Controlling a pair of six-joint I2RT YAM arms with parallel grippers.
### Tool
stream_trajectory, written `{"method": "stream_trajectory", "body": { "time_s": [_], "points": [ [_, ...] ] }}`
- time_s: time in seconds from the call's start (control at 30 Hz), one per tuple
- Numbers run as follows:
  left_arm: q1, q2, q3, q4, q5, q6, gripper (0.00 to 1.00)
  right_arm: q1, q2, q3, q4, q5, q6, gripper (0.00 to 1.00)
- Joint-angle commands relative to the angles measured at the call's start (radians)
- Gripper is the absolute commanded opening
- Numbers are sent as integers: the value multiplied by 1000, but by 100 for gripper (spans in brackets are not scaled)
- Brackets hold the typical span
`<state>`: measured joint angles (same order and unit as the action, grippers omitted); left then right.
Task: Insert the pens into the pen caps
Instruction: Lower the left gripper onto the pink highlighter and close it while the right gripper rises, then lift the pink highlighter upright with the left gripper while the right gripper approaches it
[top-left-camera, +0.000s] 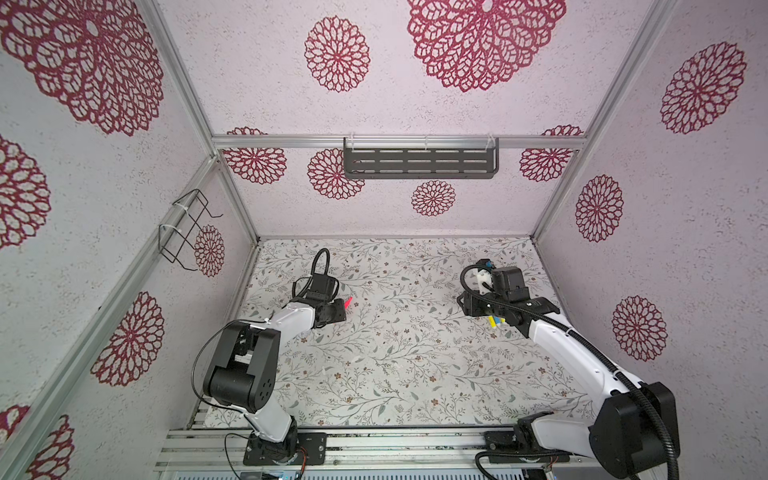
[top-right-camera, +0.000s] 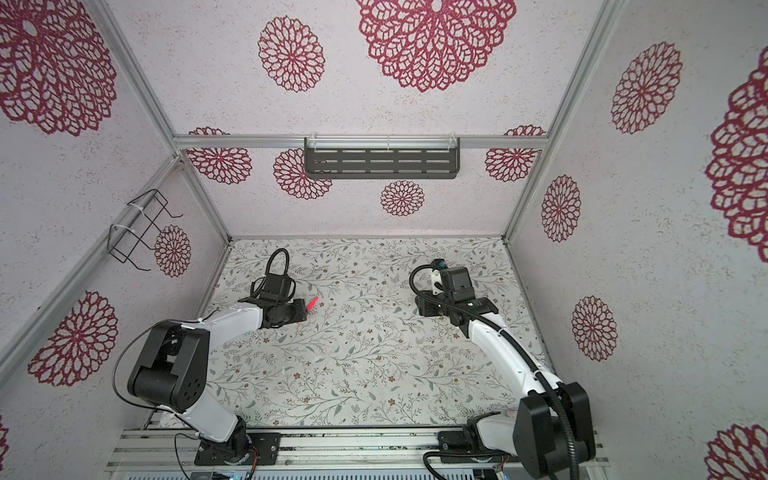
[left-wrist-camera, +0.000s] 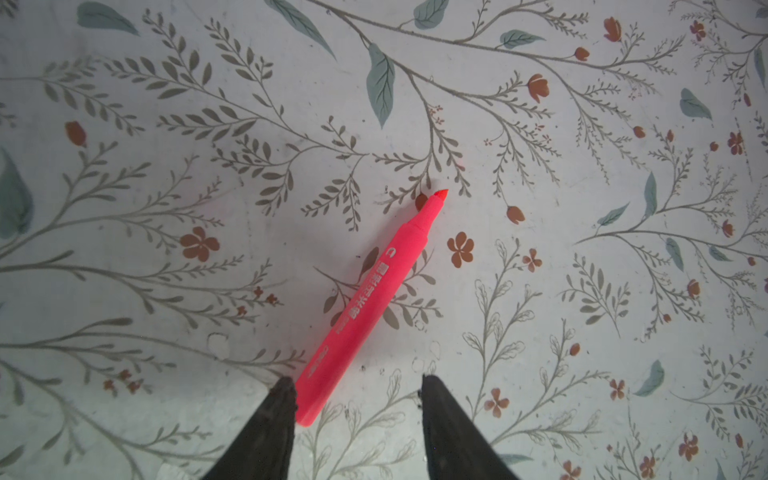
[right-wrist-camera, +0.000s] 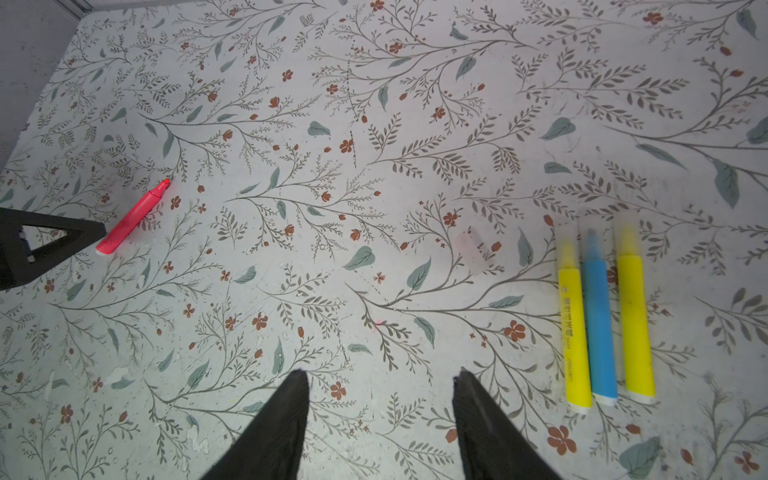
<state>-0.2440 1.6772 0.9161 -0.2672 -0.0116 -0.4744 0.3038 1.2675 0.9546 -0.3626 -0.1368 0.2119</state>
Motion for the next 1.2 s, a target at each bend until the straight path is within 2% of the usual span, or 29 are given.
{"method": "stream_trajectory", "body": {
  "time_s": [0.0, 0.27, 0.53, 0.63, 0.77, 0.87, 1.03, 1.17],
  "points": [
    [5, 25, 16, -4, 5, 10, 50, -2, -36, -11, 23, -20, 23, 59],
    [-2, 65, 20, -11, 6, 17, 49, -1, -63, -8, 36, -47, 36, 59],
    [-43, 99, 31, -31, 11, 22, 40, -1, -90, -14, 34, -43, 41, 59],
    [-56, 122, 42, -45, 4, 22, 32, -2, -98, -12, 33, -43, 41, 59],
    [-80, 142, 60, -75, -15, 31, 16, -2, -110, -4, 24, -37, 38, 59],
    [-105, 136, 68, -94, -36, 43, 9, -3, -119, -3, 23, -34, 36, 59],
    [-134, 101, 71, -99, -24, 57, 4, -2, -125, -4, 24, -42, 43, 59],
    [-198, -21, 20, -28, -14, 91, 4, -2, -130, -11, 31, -66, 46, 59]
  ]
}}
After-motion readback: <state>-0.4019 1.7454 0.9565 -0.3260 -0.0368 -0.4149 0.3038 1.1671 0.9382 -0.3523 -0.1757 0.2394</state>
